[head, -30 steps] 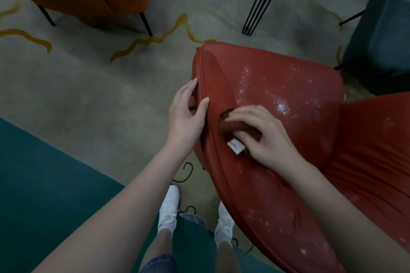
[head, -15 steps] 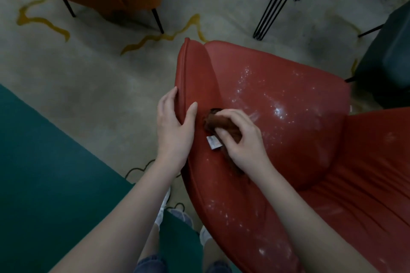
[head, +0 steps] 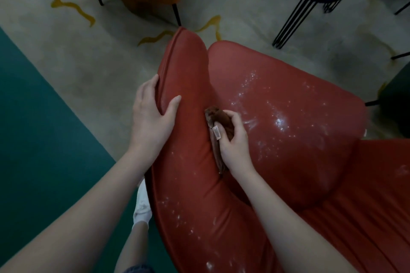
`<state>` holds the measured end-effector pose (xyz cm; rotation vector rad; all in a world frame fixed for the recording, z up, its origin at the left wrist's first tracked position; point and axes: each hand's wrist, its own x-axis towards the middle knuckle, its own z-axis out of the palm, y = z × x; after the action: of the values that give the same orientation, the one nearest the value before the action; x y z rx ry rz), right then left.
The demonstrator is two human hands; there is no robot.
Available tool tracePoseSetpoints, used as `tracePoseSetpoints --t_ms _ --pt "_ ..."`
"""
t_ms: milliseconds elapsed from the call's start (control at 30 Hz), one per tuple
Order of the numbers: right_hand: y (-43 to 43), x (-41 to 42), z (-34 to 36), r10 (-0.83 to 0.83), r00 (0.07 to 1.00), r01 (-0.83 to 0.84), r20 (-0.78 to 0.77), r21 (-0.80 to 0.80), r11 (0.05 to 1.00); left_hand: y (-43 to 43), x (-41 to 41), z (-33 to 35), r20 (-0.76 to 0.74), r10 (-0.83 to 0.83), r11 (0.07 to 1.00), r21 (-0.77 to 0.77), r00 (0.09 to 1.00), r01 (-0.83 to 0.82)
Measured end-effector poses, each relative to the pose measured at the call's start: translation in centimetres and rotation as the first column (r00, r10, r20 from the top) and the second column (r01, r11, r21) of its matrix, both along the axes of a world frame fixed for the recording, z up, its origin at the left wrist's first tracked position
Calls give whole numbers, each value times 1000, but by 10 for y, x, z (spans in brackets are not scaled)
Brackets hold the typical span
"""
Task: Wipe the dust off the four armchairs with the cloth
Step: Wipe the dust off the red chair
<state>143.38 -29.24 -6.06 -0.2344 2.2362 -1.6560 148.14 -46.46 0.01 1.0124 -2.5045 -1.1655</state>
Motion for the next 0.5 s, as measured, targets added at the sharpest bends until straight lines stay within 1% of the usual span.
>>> tracePoseSetpoints --t_ms 133,233,500 --pt "8 -4 -39 -13 998 11 62 34 999 1 -1 1 14 9 999 -47 1000 -9" --pt "9 -4 -69 9 993 -19 114 86 996 1 0 2 21 13 997 -72 1000 -11" --pt "-2 4 -151 77 956 -121 282 143 982 1 1 -2 15 19 996 -88 1000 -17"
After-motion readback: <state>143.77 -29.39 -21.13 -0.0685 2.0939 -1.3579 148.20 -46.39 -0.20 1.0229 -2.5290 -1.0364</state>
